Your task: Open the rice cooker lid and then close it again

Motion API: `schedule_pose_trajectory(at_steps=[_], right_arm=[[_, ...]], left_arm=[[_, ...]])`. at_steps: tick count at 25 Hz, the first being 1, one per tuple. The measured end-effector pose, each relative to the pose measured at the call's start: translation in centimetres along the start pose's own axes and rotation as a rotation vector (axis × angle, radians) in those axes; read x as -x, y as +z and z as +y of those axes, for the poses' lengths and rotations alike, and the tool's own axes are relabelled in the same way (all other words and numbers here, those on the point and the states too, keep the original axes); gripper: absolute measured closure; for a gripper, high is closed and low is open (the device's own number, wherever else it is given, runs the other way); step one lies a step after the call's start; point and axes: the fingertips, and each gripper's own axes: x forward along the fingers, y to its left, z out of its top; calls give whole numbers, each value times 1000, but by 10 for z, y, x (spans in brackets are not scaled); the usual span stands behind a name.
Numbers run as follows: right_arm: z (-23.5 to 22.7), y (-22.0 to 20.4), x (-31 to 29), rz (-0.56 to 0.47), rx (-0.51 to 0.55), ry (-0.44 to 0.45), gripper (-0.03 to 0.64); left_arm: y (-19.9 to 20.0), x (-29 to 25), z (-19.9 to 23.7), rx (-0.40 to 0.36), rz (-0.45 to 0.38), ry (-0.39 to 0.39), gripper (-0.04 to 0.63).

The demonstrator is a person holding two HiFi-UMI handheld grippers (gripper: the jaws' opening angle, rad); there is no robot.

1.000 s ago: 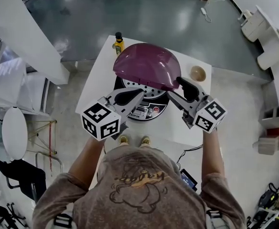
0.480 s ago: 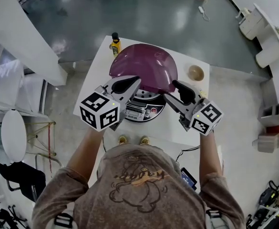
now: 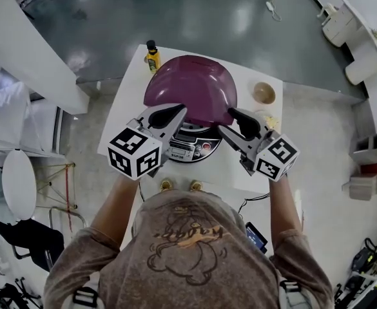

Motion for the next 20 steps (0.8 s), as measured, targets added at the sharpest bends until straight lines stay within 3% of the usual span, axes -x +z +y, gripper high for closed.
schedule_pose_trajectory(at_steps=[20], right_arm=[[-1, -32, -7, 62, -73, -10, 437]], left_arm=[[-43, 0, 10, 30, 94, 23, 575]])
